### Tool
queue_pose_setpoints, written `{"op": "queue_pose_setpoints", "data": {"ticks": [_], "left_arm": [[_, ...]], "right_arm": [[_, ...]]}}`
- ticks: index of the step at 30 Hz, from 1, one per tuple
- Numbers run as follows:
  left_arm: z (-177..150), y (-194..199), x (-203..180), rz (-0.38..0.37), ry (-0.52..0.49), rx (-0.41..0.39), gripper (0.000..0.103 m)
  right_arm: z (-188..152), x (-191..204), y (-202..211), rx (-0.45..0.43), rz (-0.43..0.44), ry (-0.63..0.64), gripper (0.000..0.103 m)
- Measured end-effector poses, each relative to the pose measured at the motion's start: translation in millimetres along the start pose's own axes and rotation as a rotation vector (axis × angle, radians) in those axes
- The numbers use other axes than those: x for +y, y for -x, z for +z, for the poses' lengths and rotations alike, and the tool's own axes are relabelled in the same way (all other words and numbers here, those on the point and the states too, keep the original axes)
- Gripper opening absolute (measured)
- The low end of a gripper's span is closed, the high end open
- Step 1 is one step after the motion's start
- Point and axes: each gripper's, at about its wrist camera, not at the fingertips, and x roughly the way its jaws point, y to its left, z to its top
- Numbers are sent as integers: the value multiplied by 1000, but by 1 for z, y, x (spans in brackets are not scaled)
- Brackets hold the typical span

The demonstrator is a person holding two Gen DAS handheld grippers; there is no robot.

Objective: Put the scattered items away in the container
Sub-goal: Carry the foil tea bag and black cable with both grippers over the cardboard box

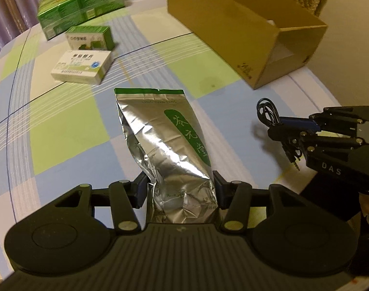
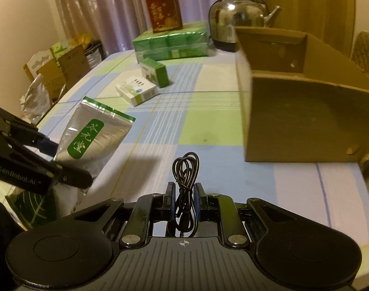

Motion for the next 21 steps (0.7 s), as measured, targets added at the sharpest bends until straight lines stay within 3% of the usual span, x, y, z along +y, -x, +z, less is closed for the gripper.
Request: {"op": "queue_pose_setpoints", "data": {"ticks": [21], "left_arm": [[31,15,-68,-89,-40,-92,48]], "right_arm": [[15,-54,63,-107,-108,-103,12]]}}
